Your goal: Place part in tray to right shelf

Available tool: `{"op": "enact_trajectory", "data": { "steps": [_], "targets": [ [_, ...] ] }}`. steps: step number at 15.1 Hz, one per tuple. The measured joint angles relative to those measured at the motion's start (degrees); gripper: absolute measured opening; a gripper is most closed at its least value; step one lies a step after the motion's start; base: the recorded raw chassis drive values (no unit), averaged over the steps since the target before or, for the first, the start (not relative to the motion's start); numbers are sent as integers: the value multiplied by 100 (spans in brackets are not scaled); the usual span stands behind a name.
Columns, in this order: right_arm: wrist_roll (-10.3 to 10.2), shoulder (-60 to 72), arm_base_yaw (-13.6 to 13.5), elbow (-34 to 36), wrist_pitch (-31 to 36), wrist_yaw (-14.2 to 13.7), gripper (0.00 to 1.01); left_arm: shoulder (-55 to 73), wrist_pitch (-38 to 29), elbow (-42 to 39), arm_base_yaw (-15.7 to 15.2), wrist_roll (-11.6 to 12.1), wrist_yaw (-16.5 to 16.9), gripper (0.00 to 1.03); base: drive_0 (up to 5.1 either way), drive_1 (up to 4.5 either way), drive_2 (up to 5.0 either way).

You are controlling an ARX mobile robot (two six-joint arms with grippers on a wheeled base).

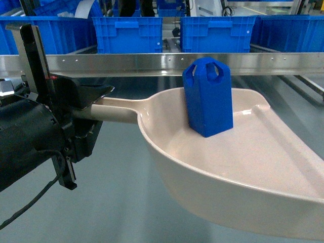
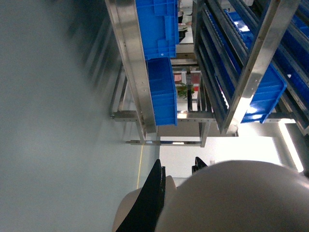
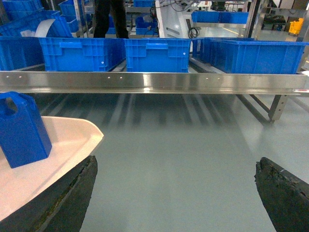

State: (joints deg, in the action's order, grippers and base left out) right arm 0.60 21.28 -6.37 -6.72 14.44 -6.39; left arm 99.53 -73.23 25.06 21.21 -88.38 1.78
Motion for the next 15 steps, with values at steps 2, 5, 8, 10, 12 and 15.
{"op": "enact_trajectory", "data": {
  "steps": [2,5,8,10,12,15],
  "targets": [
    [0,0,0,0,0,0,98,0,-9,0,0,9,-9,13,-98,-98,-98],
    [0,0,0,0,-13,0,98,0,7,0,0,13,-17,13,-98,-98,-98],
    [0,-2,2,0,-4,0,98,0,-13,0,0,9,-13,13,-98,-98,-98],
    [0,-2,2,0,-22,0,98,0,-9,0,0,7,-9,13,-98,-98,-98],
    [-2,0,0,0,-2,-2,98,0,-9,0,0,9,-17,13,-98,-98,-98],
    [0,0,2,0,-4,-2,98,0,-15,0,0,9,-7,13,-98,-98,-98]
  ]
}}
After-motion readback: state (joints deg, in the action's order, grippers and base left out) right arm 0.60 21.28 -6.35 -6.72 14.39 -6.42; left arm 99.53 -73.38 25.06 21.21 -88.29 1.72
